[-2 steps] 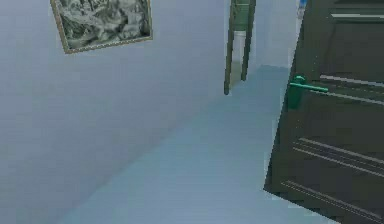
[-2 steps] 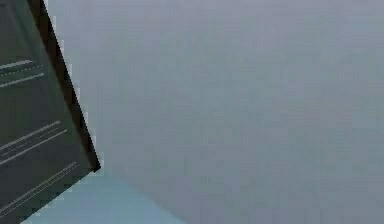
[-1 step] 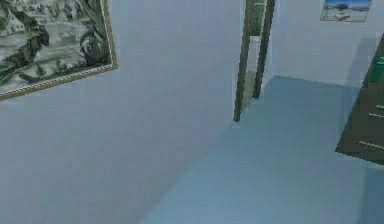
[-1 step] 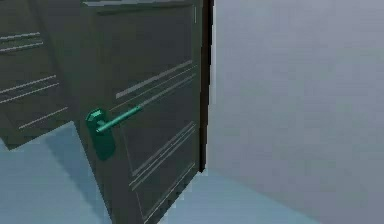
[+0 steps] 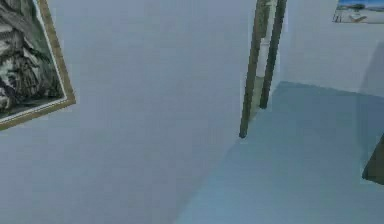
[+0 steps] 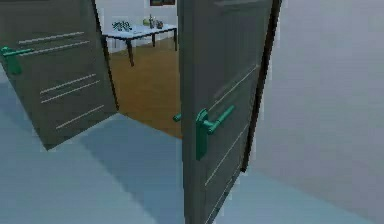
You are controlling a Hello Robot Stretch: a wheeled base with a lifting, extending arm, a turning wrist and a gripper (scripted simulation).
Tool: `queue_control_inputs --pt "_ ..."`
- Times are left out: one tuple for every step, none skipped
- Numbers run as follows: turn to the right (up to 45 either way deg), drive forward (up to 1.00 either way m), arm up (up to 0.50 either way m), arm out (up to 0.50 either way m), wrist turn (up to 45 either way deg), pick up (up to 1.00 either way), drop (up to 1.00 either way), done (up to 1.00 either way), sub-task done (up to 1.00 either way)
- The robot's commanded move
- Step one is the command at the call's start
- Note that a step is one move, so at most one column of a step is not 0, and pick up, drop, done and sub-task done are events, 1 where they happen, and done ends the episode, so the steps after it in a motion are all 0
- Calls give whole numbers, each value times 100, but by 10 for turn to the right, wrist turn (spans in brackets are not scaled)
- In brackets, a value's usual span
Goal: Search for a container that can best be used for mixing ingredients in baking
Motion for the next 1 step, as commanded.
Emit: queue_control_inputs --pt "330 0 0 0 0 0 0 0 0"
